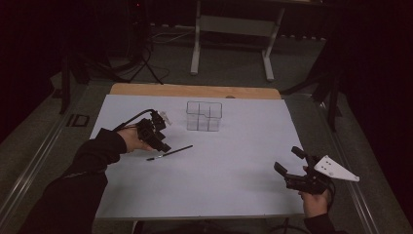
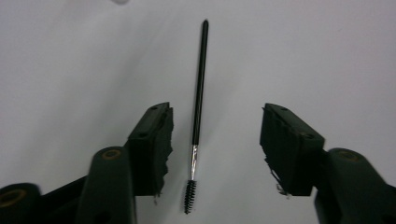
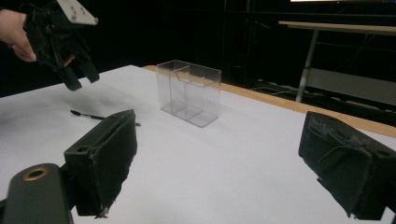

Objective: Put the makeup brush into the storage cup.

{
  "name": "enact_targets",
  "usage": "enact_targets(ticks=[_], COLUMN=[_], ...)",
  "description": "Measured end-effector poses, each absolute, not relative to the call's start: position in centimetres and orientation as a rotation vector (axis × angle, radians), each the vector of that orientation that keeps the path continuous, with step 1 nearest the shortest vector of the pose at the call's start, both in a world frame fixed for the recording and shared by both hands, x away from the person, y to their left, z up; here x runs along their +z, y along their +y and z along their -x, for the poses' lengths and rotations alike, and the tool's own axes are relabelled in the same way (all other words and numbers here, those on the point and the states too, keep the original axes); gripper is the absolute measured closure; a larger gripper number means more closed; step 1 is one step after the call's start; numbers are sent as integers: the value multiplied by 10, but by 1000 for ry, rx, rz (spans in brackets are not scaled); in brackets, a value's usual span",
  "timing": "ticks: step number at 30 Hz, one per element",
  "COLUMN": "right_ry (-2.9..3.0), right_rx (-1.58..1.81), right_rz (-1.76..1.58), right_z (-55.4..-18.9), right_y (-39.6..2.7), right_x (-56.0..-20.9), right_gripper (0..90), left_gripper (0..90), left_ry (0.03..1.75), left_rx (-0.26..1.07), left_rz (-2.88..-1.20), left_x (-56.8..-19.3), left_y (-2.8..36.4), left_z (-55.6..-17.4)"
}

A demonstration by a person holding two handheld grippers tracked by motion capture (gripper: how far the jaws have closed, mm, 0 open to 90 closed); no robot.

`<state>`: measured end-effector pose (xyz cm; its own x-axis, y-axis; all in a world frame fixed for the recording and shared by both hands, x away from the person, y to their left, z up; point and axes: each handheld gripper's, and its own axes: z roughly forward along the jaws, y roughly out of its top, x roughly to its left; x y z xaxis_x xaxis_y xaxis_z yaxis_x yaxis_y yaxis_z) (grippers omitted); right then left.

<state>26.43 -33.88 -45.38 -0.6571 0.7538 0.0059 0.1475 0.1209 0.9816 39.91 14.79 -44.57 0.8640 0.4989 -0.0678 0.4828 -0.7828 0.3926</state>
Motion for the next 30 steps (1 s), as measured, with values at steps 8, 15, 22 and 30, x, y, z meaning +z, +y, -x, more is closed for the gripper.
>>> enact_targets(ticks=[8,15,22,30], right_ry=[1901,1900,1900,1903], right_rx=[1572,1576,1576,1580], right_rz=[-869,-873,-871,-871], right_z=[-264,-265,-264,-264], right_y=[-339,-339,-340,-340], right_x=[-454,-454,-454,-454], right_gripper=[112,111,112,112], left_gripper=[581,684,710,774], left_ry=[715,702,696,707], left_rx=[35,37,32,43], left_rz=[-2697,-2722,-2781,-2798], left_x=[-463,-473,-485,-493], left_y=[143,139,134,138], left_z=[-401,-404,-407,-411])
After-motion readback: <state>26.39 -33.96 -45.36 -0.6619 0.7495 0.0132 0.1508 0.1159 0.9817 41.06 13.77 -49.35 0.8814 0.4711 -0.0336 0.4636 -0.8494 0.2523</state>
